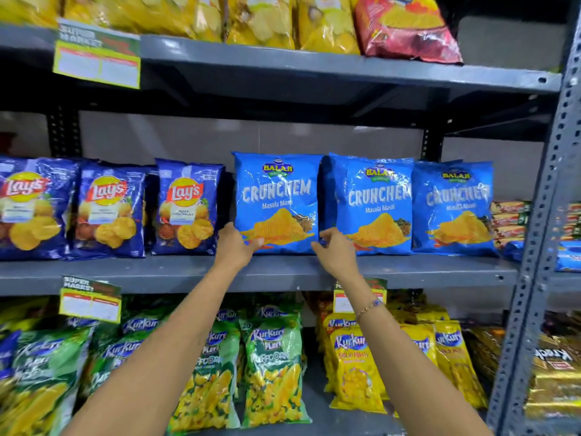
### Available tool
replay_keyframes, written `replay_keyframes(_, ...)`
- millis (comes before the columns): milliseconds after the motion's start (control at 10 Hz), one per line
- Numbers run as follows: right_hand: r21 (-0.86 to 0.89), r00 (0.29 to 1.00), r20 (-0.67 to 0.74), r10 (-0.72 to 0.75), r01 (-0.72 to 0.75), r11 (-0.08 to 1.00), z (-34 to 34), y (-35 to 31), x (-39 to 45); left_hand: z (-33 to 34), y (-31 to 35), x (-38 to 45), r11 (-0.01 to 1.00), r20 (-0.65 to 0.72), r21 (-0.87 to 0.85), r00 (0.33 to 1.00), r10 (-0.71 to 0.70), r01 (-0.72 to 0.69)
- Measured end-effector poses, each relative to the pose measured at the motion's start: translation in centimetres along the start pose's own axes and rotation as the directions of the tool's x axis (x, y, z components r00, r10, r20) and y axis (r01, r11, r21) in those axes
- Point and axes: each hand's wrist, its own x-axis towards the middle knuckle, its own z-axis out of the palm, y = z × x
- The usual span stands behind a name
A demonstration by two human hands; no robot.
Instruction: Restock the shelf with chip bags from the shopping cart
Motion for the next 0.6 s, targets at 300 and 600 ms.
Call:
replay_keyframes(300,-0.084,0.999,0.002,0.034,-0.033,0.996,1.7,0.6,2.5,0.7,0.2,0.1,0.997,-0.016,-0.057,0.999,-0.048,0.047)
replay_keyframes(600,-0.181,0.999,-0.028,-0.041,0.036,0.983,0.4,-1.0,-0.7,-0.3,0.8,-0.9,0.996,-0.053,0.079,0.998,-0.029,0.034)
